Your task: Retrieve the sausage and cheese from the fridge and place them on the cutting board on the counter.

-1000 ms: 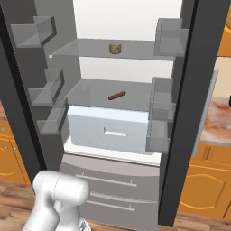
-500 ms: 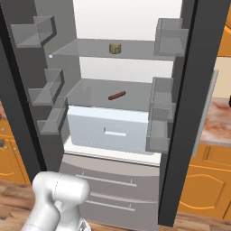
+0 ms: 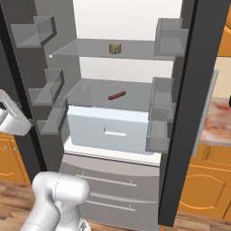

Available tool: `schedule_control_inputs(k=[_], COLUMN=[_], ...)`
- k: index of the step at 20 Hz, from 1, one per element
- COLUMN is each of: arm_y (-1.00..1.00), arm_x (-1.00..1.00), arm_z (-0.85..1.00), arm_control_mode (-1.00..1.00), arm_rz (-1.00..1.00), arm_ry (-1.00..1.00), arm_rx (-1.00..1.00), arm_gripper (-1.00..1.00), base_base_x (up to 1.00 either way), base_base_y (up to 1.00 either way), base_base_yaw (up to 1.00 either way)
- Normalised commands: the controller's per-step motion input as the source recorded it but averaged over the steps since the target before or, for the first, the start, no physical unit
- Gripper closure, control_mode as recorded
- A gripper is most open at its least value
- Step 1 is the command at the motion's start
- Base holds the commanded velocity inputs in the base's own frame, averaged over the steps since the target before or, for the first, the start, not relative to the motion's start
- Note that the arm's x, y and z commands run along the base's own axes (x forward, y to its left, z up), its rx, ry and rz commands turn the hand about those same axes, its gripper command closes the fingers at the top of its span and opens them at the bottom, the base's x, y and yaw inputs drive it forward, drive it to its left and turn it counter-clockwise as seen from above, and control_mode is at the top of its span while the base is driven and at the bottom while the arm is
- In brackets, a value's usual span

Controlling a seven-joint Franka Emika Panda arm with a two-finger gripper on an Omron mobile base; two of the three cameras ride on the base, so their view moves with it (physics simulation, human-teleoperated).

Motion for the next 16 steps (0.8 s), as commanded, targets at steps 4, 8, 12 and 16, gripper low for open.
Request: schedule_control_inputs(k=[4,8,12,16], arm_y=[-0.46,-0.54,-0.38,-0.04], arm_x=[0.55,0.58,0.64,0.63], arm_z=[0.0,0.0,-0.15,-0.61], arm_control_mode=[-1.0,-1.0,-1.0,-1.0], arm_rz=[0.27,0.26,0.25,0.21], arm_ry=[0.11,0.01,0.0,-0.01], arm_rx=[0.16,0.32,0.27,0.17], arm_gripper=[-1.0,-1.0,-1.0,-1.0], base_base_x=[0.0,0.0,0.0,0.0], base_base_y=[0.0,0.0,0.0,0.0], base_base_yaw=[0.0,0.0,0.0,0.0])
